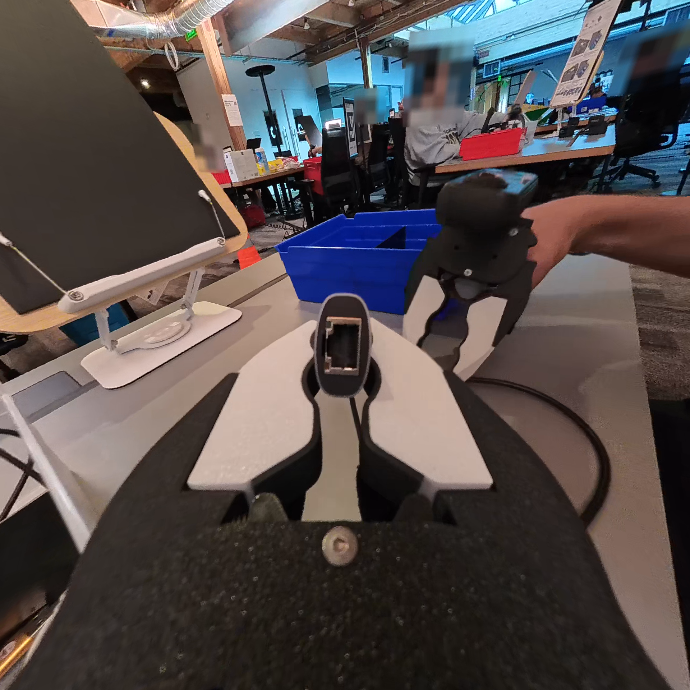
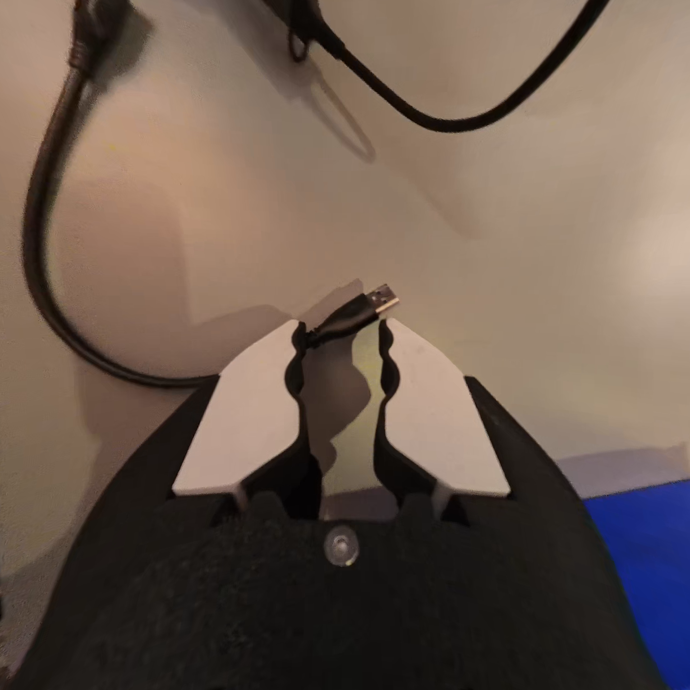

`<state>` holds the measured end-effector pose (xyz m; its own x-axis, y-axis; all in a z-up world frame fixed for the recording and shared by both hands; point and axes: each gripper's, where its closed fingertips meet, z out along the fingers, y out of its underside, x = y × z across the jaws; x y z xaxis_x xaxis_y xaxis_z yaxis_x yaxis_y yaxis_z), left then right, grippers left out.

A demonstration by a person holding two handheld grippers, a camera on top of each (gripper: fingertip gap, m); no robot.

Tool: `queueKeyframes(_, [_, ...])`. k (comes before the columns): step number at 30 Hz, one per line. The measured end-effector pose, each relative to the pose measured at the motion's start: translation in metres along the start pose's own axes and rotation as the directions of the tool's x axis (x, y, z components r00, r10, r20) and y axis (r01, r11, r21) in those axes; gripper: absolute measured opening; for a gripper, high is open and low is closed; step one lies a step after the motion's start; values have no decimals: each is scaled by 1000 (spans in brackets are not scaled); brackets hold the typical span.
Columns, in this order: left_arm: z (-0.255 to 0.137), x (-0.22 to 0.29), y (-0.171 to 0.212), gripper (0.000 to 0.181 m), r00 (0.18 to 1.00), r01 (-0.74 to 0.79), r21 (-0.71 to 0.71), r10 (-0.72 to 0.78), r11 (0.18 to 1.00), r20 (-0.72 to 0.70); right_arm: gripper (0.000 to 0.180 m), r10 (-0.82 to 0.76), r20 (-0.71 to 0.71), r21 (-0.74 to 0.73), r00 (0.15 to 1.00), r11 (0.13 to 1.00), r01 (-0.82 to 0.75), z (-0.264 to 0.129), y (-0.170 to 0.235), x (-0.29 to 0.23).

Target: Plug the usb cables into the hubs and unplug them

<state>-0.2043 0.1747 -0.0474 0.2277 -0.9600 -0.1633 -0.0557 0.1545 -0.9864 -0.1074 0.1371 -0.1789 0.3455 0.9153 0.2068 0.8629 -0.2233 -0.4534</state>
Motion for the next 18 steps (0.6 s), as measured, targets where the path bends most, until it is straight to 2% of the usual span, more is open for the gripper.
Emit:
queueKeyframes(2, [-1, -2, 1, 17, 1000, -2, -4, 2, 1000, 8, 51, 69, -80, -33, 994, 997, -72, 5, 5, 15])
queueKeyframes(4, [-2, -2, 2, 17, 1000, -5, -10, 5, 1000, 13, 59, 205, -182, -19, 962, 977, -212, -1, 10, 27])
queueKeyframes(6, [-3, -4, 4, 17, 1000, -16, -21, 16, 1000, 21, 53, 385, -255, 31, 887, 920, -390, -11, 14, 27])
queueKeyframes(8, [-4, -4, 5, 17, 999, -24, -28, 25, 999, 24, 36, 576, -251, 143, 778, 817, -559, -15, 10, 14])
queueKeyframes(10, [-3, -4, 6, 17, 1000, -25, -26, 25, 999, 19, 28, 692, -228, 229, 685, 722, -653, -14, 7, 1])
queueKeyframes(12, [-2, -3, 6, 17, 1000, -28, -24, 28, 999, 11, 28, 738, -266, 251, 620, 674, -695, -10, 13, -2])
queueKeyframes(15, [1, -1, 6, 17, 999, -48, -19, 48, 999, 0, 28, 737, -266, 183, 621, 671, -718, 7, 19, -10])
queueKeyframes(17, [3, 1, 6, 17, 997, -72, -17, 72, 997, -10, 6, 755, -227, 212, 615, 655, -725, 9, 15, -11])
queueKeyframes(18, [4, 2, 7, 17, 996, -92, -20, 92, 996, -9, 5, 766, -210, 224, 607, 642, -733, 10, 14, -11])
